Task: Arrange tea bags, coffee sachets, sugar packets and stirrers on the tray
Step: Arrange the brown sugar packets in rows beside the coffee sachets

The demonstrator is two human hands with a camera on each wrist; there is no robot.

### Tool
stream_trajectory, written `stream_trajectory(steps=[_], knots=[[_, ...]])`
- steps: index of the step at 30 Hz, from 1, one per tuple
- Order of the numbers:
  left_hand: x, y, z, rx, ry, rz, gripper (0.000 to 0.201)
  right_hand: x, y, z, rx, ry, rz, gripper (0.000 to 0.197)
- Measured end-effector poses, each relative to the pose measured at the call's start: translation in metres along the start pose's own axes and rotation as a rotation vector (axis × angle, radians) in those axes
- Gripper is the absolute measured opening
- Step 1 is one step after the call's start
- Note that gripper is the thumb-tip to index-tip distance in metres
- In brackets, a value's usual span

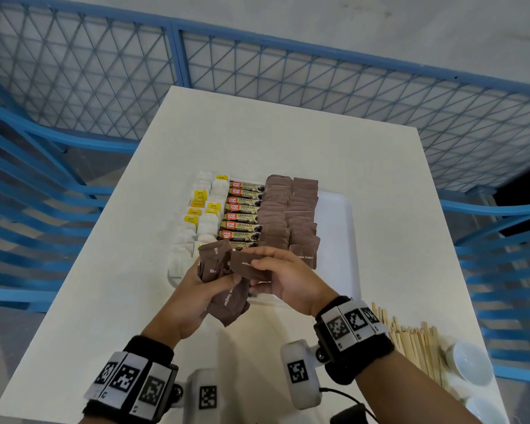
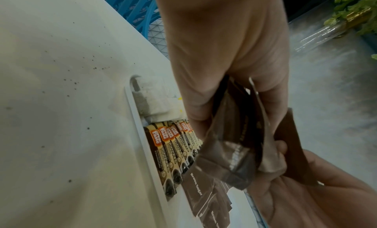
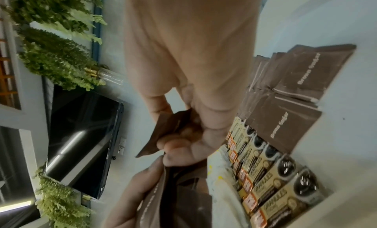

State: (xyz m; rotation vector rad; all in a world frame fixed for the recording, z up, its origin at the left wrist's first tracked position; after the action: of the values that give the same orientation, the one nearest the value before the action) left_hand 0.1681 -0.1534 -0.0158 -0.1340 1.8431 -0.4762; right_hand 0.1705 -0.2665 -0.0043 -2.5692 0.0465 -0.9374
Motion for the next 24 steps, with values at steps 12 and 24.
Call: stream_trajectory(steps=[12, 24], knots=[[0.005, 0.019, 0.002, -0.157, 0.025, 0.028, 0.032, 0.014, 0.013, -0.006, 0.040, 0.099, 0.230, 0.022], [0.002, 0.030, 0.002, -0.164, 0.000, 0.047, 0.037, 0.031, 0.109, -0.033, -0.469, 0.322, -0.052, 0.021]])
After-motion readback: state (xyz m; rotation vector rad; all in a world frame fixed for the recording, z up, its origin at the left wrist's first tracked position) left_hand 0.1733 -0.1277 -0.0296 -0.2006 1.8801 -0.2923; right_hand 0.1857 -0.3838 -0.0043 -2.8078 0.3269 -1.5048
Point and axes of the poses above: each hand's wrist, its own z-axis towards the middle knuckle, its own y-axis out of the back of the hand, x = y × z, the point moved 9 cm from there along z, towards the middle knuckle, and after that the axes turned 14 degrees about -y, right-handed, at the moved point
